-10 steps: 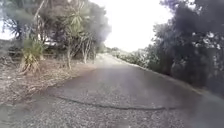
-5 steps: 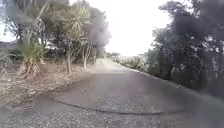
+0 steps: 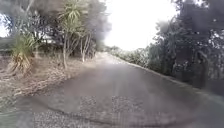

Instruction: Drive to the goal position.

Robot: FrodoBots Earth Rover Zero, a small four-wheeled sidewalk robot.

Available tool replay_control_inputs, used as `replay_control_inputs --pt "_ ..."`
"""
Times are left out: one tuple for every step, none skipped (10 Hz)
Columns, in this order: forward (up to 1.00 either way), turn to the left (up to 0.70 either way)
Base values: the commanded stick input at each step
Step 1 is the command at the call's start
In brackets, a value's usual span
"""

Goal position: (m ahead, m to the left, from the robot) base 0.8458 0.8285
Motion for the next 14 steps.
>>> replay_control_inputs --pt "0.70 0.00" --pt "0.70 0.00" --pt "0.70 0.00" --pt "0.70 0.00" --pt "0.70 0.00" --pt "0.70 0.00" --pt "0.70 0.00" --pt "0.70 0.00" --pt "0.70 0.00" --pt "0.70 0.00" --pt "0.70 0.00" --pt "0.70 0.00" --pt "0.70 0.00" --pt "0.70 0.00"
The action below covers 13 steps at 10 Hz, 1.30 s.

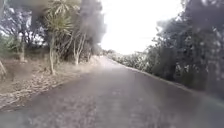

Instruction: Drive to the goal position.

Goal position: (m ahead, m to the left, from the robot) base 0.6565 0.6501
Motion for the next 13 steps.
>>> replay_control_inputs --pt "0.70 0.00" --pt "0.70 0.00" --pt "0.70 0.00" --pt "0.70 0.00" --pt "0.70 0.00" --pt "0.70 0.00" --pt "0.70 0.00" --pt "0.70 0.00" --pt "0.70 0.00" --pt "0.70 0.00" --pt "0.70 0.00" --pt "0.70 0.00" --pt "0.70 0.00"
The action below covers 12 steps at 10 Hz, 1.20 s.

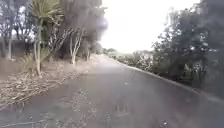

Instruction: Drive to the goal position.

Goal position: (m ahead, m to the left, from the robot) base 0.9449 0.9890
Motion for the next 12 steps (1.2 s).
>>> replay_control_inputs --pt "0.70 0.00" --pt "0.70 0.00" --pt "0.70 0.00" --pt "0.70 0.00" --pt "0.70 0.00" --pt "0.70 0.00" --pt "0.70 0.00" --pt "0.70 0.00" --pt "0.70 0.00" --pt "0.70 0.00" --pt "0.70 0.00" --pt "0.70 0.00"
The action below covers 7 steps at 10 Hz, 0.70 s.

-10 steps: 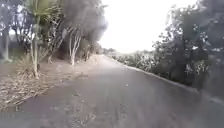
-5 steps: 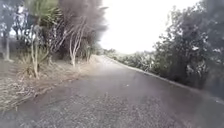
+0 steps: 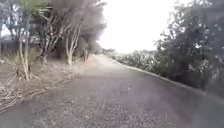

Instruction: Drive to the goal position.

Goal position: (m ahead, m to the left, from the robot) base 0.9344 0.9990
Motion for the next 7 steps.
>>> replay_control_inputs --pt "0.70 0.00" --pt "0.70 0.00" --pt "0.70 0.00" --pt "0.70 0.00" --pt "0.70 0.00" --pt "0.70 0.00" --pt "0.70 0.00"
